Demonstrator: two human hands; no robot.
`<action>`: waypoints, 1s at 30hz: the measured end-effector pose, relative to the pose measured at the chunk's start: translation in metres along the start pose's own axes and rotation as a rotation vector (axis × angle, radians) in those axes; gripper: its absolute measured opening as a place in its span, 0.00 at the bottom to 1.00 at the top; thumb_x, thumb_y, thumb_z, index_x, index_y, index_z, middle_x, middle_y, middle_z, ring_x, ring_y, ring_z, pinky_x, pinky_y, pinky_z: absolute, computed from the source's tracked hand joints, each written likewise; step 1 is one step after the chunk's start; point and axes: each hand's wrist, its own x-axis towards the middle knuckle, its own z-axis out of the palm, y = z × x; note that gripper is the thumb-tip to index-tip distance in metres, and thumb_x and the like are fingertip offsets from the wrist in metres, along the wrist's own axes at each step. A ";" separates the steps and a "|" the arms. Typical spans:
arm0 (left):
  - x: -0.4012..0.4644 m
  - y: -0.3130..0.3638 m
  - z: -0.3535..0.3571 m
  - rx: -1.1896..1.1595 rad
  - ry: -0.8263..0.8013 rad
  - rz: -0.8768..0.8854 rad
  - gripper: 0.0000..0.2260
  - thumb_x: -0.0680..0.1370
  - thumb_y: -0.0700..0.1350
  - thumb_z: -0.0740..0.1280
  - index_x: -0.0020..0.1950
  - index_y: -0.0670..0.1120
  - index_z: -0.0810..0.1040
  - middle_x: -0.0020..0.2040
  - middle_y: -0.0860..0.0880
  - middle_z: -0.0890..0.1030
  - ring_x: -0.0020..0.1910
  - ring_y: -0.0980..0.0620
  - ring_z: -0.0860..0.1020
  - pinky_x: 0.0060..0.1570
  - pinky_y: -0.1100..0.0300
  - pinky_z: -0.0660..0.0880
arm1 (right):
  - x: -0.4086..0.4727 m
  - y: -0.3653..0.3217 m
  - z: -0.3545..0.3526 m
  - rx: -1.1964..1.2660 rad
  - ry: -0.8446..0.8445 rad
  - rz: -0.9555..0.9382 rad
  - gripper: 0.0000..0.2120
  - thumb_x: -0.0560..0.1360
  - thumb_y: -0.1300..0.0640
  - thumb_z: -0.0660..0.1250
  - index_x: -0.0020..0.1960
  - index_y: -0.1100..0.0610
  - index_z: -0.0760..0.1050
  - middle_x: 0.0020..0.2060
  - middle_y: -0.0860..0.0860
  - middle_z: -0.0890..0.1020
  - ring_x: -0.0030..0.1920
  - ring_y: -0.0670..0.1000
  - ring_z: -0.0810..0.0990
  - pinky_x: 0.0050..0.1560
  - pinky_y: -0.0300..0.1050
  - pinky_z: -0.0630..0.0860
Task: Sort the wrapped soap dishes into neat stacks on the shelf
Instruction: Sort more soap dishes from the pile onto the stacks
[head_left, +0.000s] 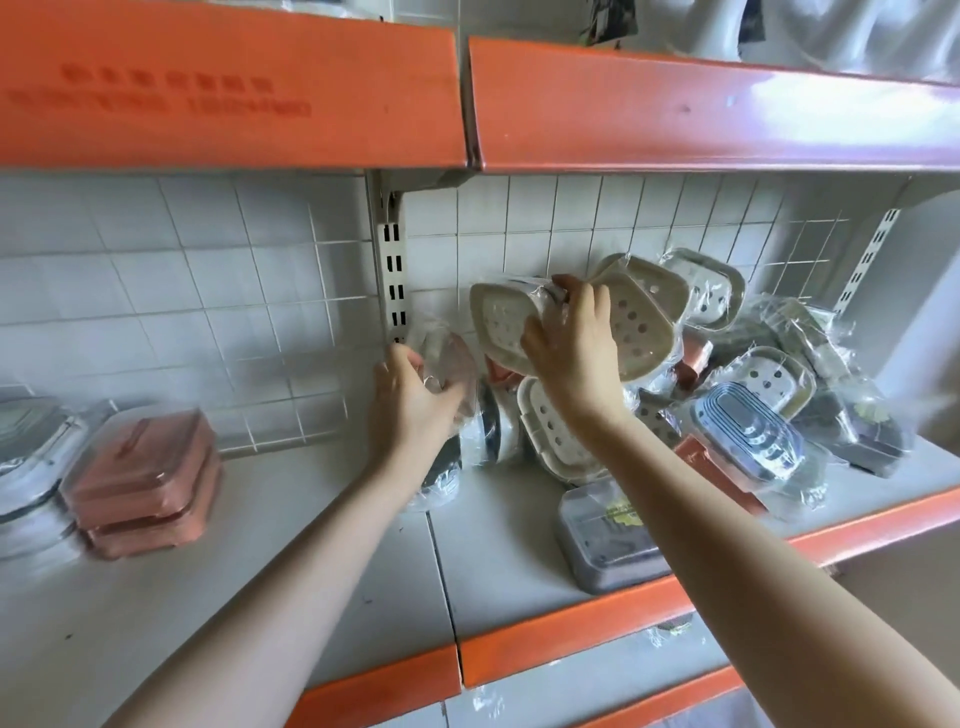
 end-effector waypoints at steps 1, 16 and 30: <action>-0.004 -0.003 -0.004 -0.040 0.023 -0.010 0.17 0.70 0.47 0.70 0.53 0.45 0.67 0.51 0.48 0.71 0.47 0.46 0.72 0.41 0.58 0.64 | -0.005 -0.001 -0.001 0.026 -0.013 -0.033 0.23 0.75 0.56 0.65 0.67 0.61 0.66 0.57 0.54 0.69 0.50 0.52 0.73 0.48 0.46 0.72; -0.101 -0.079 -0.083 -0.225 0.193 -0.208 0.11 0.74 0.41 0.69 0.53 0.46 0.70 0.42 0.53 0.75 0.42 0.50 0.74 0.38 0.63 0.68 | -0.125 0.001 0.010 0.061 -0.327 -0.456 0.30 0.67 0.63 0.66 0.68 0.59 0.63 0.59 0.54 0.69 0.56 0.59 0.72 0.58 0.50 0.70; -0.134 -0.110 -0.104 0.040 0.176 -0.430 0.10 0.75 0.42 0.65 0.56 0.43 0.73 0.49 0.45 0.78 0.51 0.43 0.76 0.47 0.55 0.69 | -0.179 0.013 0.023 -0.106 -0.638 -0.386 0.36 0.63 0.47 0.75 0.67 0.50 0.65 0.59 0.52 0.71 0.59 0.56 0.70 0.56 0.55 0.74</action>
